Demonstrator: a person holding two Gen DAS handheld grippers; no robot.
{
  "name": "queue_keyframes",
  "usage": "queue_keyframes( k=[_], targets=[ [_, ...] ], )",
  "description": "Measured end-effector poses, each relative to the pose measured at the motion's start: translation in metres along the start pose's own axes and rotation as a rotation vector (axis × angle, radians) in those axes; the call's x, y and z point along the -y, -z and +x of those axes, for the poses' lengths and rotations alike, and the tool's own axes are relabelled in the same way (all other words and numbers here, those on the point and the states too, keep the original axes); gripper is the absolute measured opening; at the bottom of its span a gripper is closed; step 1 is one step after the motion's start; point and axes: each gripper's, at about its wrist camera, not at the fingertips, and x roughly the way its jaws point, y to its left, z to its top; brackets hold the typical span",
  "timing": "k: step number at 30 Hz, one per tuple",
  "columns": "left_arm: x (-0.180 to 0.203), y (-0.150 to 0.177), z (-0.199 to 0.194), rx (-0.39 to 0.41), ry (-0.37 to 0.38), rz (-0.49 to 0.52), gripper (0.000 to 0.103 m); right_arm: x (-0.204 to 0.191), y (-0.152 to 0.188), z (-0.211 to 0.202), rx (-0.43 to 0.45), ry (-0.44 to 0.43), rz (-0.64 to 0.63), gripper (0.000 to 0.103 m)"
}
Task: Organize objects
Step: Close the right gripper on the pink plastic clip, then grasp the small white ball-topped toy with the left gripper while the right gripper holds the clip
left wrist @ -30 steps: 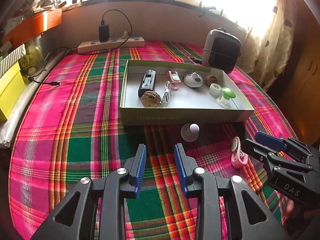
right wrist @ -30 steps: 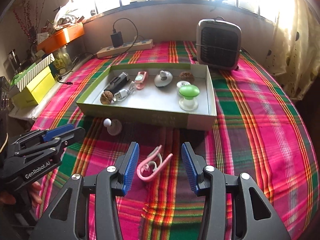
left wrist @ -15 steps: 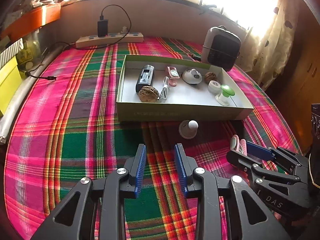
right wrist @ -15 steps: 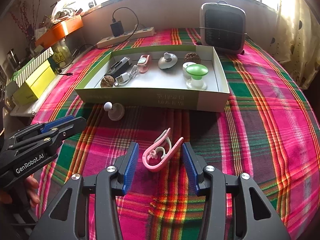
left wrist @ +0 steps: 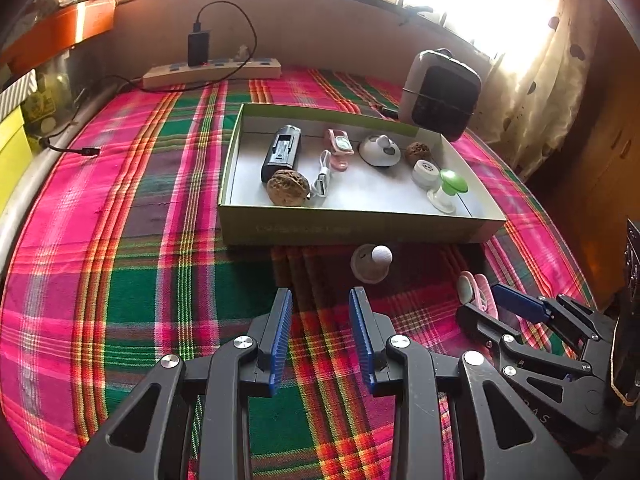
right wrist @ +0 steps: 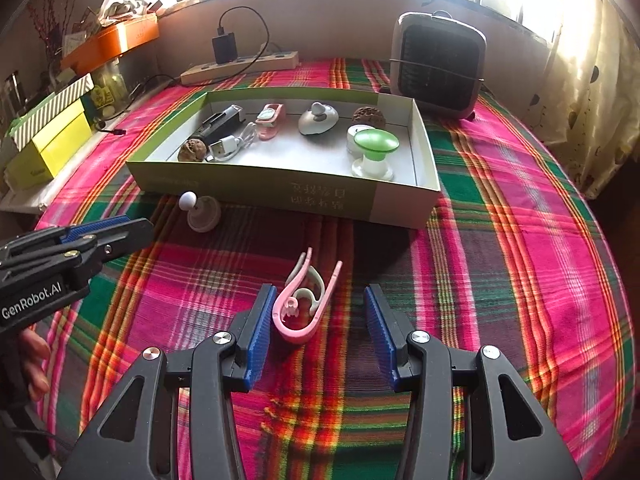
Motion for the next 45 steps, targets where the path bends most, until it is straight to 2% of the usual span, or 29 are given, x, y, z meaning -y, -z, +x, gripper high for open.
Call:
queue_keyframes(
  k=[5,23,45],
  targets=[
    [0.006,-0.003,0.005,-0.009,0.01,0.012,0.034,0.007,0.0,0.0,0.007,-0.015,0.003,0.046],
    [0.024,-0.014,0.025,-0.039,0.021,0.042,0.036,0.021,-0.002,0.002,0.009,-0.049,-0.008,0.046],
    [0.033,-0.024,0.038,-0.04,-0.034,0.055,0.036,0.031,-0.007,0.006,0.006,-0.077,-0.027,0.043]
  ],
)
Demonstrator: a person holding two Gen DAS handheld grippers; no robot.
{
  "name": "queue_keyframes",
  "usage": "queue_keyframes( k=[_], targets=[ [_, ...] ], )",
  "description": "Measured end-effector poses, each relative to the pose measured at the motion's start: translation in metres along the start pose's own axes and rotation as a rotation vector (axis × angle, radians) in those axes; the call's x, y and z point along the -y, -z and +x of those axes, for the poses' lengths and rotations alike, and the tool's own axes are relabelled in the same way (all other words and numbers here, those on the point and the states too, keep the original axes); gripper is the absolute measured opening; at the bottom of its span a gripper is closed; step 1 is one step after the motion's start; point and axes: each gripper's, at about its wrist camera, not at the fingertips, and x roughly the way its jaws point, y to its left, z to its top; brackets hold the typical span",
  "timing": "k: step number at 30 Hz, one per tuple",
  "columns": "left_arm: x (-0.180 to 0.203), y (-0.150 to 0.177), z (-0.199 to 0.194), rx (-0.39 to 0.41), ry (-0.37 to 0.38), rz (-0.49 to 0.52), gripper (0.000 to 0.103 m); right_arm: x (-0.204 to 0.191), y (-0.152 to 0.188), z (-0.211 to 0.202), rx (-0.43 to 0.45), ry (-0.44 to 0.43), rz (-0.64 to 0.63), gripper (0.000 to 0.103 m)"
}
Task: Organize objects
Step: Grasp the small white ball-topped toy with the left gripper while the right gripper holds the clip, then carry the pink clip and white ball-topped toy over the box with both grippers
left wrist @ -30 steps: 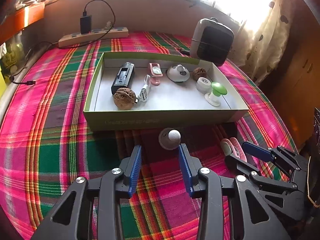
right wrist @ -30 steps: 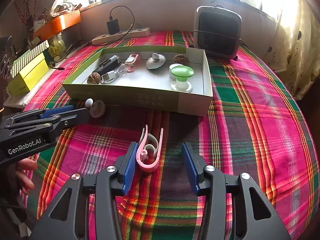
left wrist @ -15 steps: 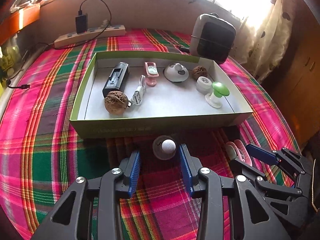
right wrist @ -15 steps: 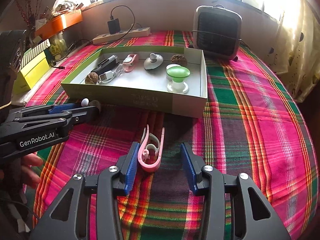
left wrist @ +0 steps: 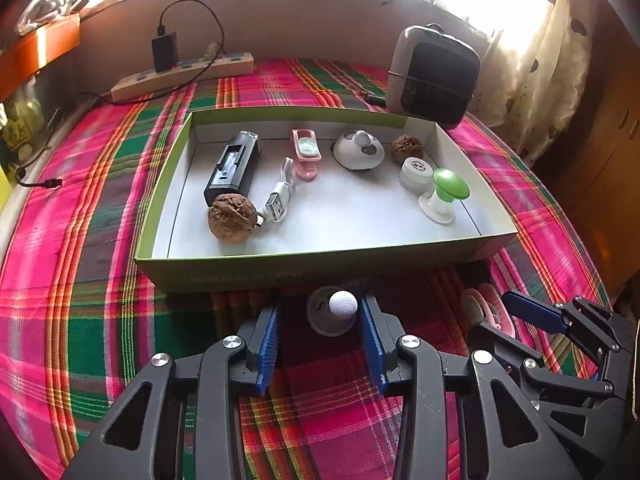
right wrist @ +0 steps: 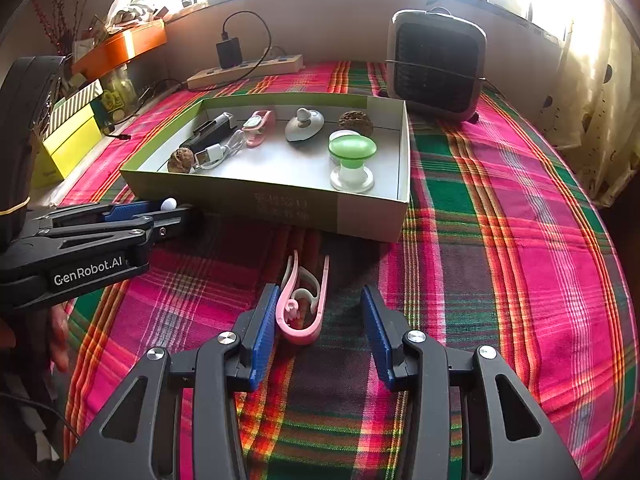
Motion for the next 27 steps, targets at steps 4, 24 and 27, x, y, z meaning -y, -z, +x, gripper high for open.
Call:
queue_keyframes(
  k=[4,24,27],
  targets=[
    [-0.0005,-0.0006,0.0008,0.004,0.0,-0.007,0.035,-0.0022,-0.0003,0.0004,-0.004,0.012,-0.023,0.043],
    [-0.0037,0.0006,-0.0001,0.008,-0.029,-0.02,0.023,-0.0001,-0.0014,0.0008,-0.005,0.009,-0.032,0.043],
    [-0.0035,0.0016,-0.0009,0.008,-0.031,-0.019,0.023,0.0,-0.0016,0.0004,-0.003,0.021,-0.035,0.035]
  ],
)
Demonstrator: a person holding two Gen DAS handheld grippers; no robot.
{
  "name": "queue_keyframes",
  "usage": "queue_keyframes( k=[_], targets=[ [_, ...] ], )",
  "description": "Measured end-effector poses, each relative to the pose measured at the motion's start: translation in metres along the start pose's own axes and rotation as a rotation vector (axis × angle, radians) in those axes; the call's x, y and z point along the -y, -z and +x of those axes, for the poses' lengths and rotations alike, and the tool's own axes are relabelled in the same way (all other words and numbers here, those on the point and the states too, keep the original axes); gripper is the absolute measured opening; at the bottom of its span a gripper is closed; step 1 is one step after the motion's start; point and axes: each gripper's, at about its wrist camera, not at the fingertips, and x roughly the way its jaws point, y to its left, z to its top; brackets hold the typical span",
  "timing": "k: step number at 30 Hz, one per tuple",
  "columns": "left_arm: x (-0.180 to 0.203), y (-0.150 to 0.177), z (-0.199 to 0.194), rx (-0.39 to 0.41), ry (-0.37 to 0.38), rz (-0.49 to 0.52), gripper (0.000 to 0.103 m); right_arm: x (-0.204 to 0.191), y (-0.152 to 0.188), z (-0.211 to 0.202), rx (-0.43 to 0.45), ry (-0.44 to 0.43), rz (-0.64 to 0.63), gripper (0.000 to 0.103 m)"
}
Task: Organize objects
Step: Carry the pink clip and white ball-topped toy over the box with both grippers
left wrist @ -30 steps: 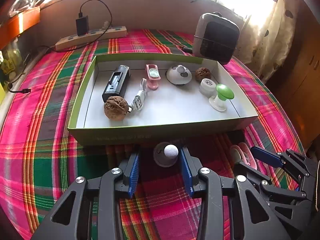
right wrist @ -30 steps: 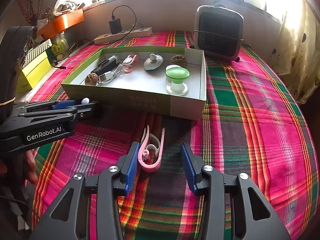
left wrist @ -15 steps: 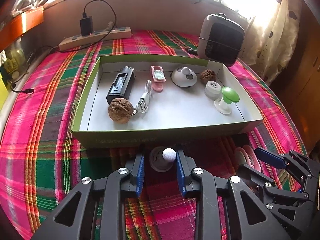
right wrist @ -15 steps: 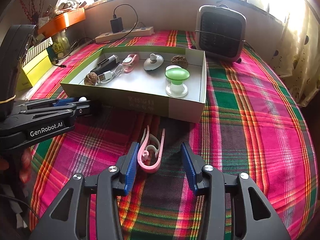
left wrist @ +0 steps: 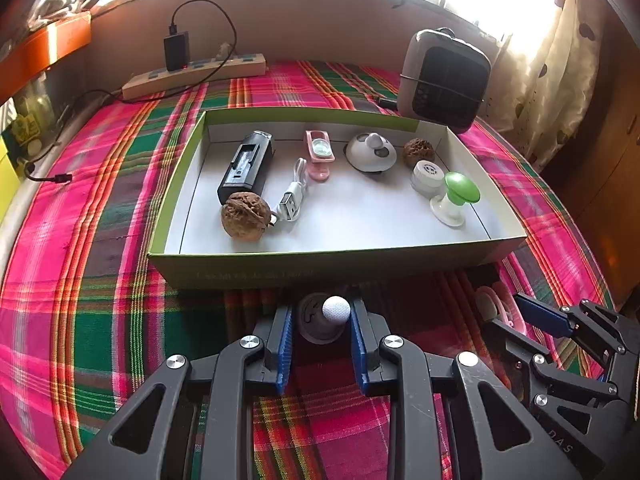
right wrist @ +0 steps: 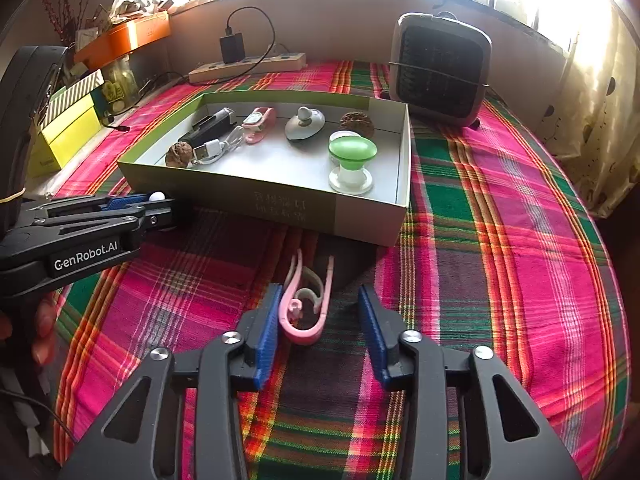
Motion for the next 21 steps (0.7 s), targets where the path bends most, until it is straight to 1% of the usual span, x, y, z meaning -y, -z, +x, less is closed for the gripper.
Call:
queue_keyframes(
  k=[3,5,21],
  targets=[
    [-0.0001,0.0013,-0.0011,0.0,-0.002,0.002,0.022,0.0011,0.0002,-0.0004,0.001,0.005,0.003,0.031],
    [-0.0008,0.0019,-0.0018,0.0,-0.001,0.003,0.022,0.0009,0.0003,-0.0005,0.002,0.007,0.003,0.025],
    [-0.0007,0.004,-0.0041,0.003,-0.009,0.008,0.022,-0.0007,-0.0001,-0.0029,0.013,0.003,0.0,0.024]
  ],
)
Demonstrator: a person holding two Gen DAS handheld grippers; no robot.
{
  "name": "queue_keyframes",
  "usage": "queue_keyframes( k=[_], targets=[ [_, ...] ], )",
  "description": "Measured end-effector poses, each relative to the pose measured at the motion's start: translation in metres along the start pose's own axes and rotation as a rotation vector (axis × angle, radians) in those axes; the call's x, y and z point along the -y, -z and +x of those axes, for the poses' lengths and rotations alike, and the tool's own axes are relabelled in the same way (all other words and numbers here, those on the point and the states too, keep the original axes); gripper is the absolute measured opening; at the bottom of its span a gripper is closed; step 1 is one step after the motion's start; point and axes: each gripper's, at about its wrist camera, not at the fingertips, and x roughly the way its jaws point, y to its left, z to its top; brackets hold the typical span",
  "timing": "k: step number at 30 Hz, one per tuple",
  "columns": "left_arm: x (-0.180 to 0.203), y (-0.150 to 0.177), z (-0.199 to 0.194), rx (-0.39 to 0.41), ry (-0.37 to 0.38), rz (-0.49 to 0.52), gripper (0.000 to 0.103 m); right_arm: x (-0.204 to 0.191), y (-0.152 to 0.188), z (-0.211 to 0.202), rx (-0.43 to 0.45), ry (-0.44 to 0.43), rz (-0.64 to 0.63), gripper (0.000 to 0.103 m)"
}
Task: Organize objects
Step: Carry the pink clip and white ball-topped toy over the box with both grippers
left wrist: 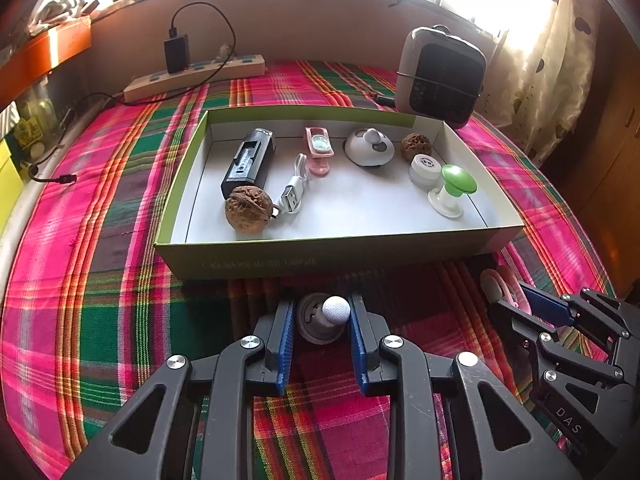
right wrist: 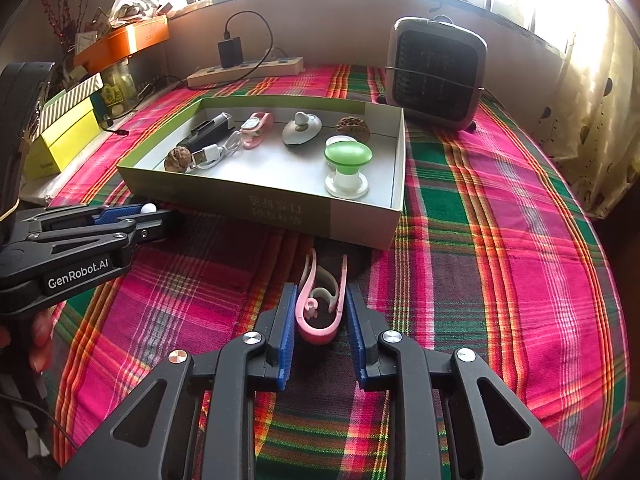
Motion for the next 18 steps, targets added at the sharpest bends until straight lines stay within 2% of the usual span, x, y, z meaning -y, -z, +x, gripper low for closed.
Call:
queue_keyframes(
  k=[18],
  targets=[
    [0.004,-0.001,-0.031,0.063,-0.009,0.036,0.022,-0.009,-0.009,-0.018,0.054,-0.05,-0.02,0.024]
  ],
)
